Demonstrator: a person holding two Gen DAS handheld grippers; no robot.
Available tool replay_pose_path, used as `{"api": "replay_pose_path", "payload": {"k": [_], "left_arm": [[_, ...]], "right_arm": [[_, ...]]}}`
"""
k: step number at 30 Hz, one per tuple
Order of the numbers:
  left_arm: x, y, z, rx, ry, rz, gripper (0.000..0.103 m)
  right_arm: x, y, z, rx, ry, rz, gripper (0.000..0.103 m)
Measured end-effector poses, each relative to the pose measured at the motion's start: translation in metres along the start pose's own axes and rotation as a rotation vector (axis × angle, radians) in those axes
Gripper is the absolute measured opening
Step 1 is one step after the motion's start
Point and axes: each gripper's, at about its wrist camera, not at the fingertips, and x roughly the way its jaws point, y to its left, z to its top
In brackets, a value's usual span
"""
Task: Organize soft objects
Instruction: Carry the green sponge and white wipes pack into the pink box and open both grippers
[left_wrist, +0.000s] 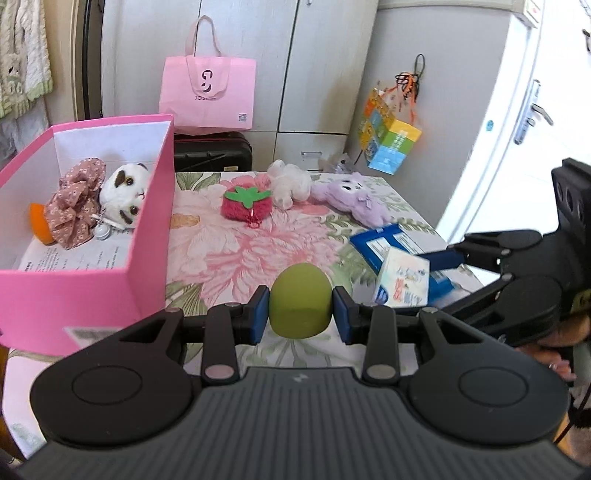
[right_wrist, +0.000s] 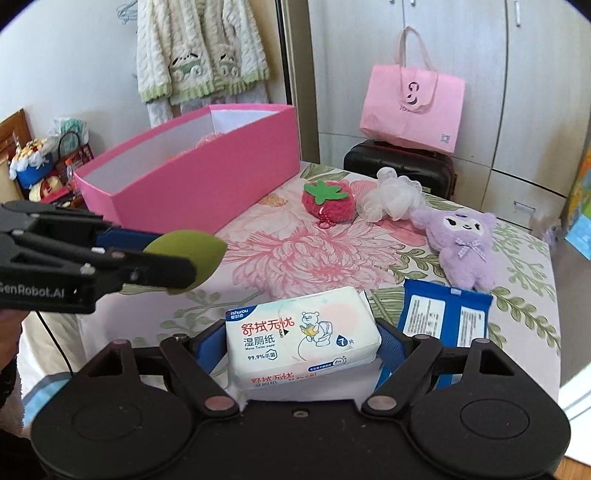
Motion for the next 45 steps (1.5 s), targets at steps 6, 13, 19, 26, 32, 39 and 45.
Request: {"api": "replay_pose_path", "payload": {"k": [6, 13, 19, 26, 32, 39, 45], "left_arm": [[-0.034, 0.008, -0.012, 0.021, 0.003, 0.007, 0.036], [-0.073, 0.032, -0.015, 0.02, 0.012, 0.021, 0.036], [-0.106, 0.054, -0.005, 0.024, -0.015, 0.036, 0.036], [-0.113, 0.079, 0.017, 0.016, -0.075, 0.089, 0.036], [-0.105, 0.103, 0.034, -0.011, -0.125, 0.134, 0.036], [-0.081, 0.132, 0.052, -0.05, -0.114, 0.164, 0.036], [-0.06, 0.152, 0.063, -0.09, -0.112, 0.19, 0.036]], "right_arm": [[-0.021, 0.022, -0.005, 0.01, -0.01, 0.018, 0.086], [-0.039, 0.059, 0.003, -0.045, -0.034, 0.064, 0.086], [-0.049, 0.092, 0.024, -0.105, -0.09, 0.104, 0.086], [-0.042, 0.122, 0.055, -0.164, -0.174, 0.156, 0.086], [-0.018, 0.135, 0.084, -0.193, -0.219, 0.138, 0.086], [0.027, 0.136, 0.116, -0.199, -0.183, 0.136, 0.086], [0.067, 0.139, 0.141, -0.232, -0.131, 0.146, 0.086]]}}
